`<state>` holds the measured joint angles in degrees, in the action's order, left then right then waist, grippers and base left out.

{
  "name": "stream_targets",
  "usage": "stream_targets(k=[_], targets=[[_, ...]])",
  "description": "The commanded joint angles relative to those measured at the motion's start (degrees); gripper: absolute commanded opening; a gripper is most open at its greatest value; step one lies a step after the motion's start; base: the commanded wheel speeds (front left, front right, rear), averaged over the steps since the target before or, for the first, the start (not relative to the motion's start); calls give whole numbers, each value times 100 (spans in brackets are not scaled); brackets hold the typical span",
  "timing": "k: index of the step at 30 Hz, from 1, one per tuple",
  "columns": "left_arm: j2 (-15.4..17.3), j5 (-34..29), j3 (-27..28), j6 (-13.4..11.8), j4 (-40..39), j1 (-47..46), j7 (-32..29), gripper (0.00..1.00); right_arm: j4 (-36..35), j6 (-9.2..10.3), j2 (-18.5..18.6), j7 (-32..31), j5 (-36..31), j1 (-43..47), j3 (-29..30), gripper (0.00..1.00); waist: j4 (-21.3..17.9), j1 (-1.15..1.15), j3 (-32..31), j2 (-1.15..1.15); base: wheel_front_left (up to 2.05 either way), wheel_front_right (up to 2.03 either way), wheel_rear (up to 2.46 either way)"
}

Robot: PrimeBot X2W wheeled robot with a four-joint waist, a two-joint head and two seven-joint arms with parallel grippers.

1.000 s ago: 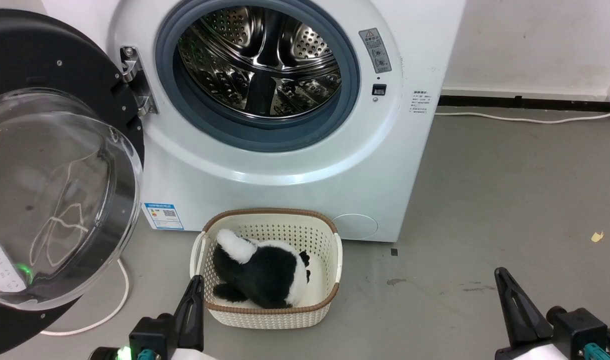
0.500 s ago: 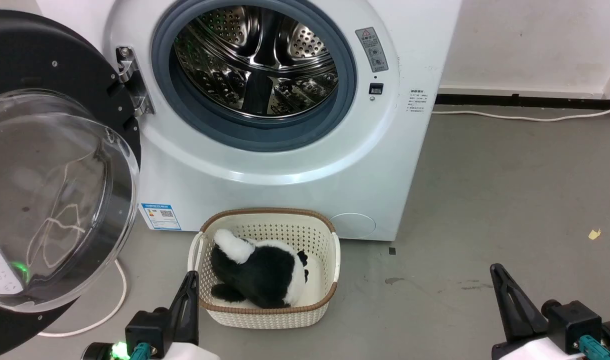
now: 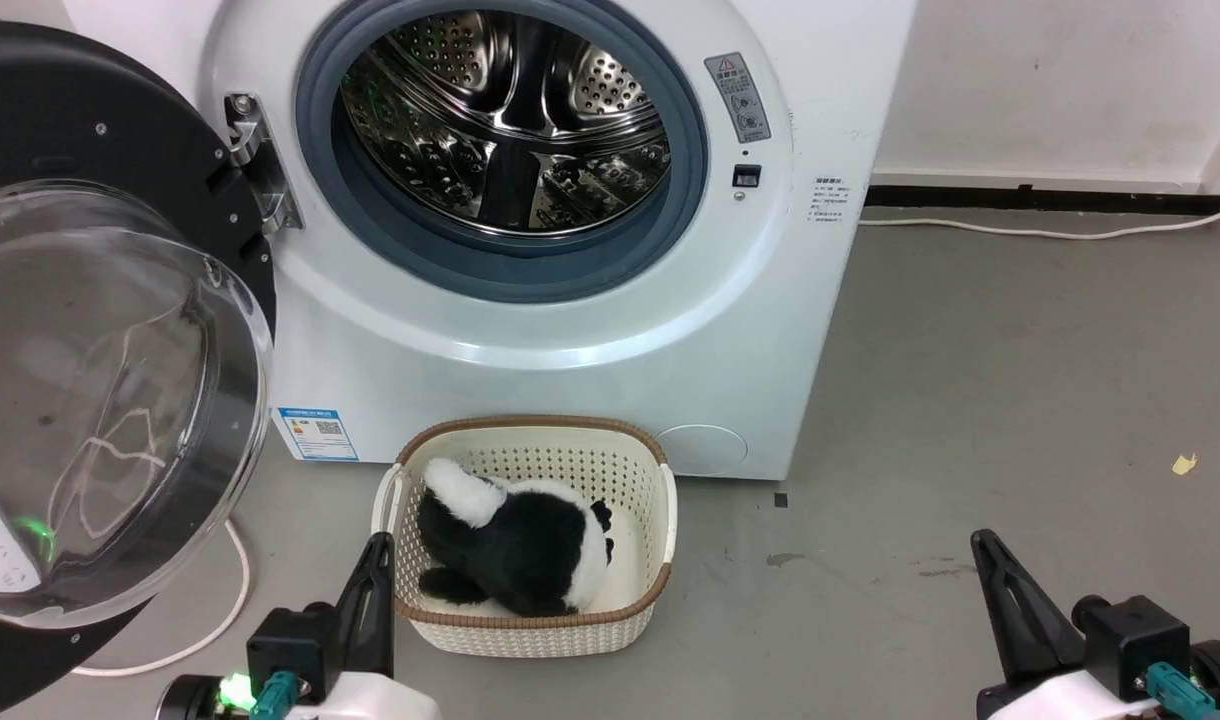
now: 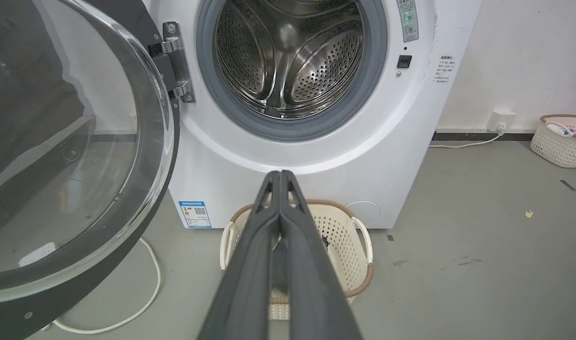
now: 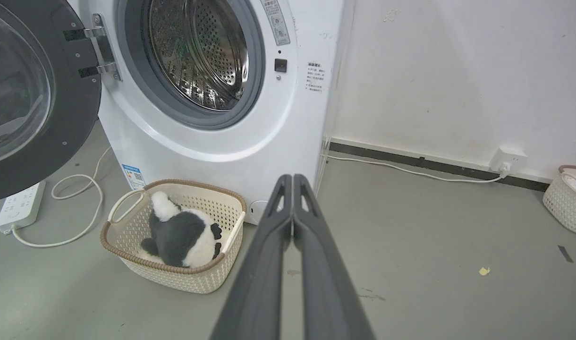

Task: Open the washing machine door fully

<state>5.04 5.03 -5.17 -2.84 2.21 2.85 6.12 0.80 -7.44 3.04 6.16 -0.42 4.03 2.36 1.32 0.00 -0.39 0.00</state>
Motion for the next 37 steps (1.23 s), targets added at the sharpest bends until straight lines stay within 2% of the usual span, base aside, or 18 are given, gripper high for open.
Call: stream_targets(k=[1,37], targets=[[-10,-60,26,24,-26,-98,-24,0,-36,-3,-10,-22,24,-147,-22,0,-3,0,1,0,0,0,0],[-173,-411,415,230,-181,-246,-490,0,-71,-4,-15,-492,39,-350,-191,0,-105,0,31,0,0,0,0]])
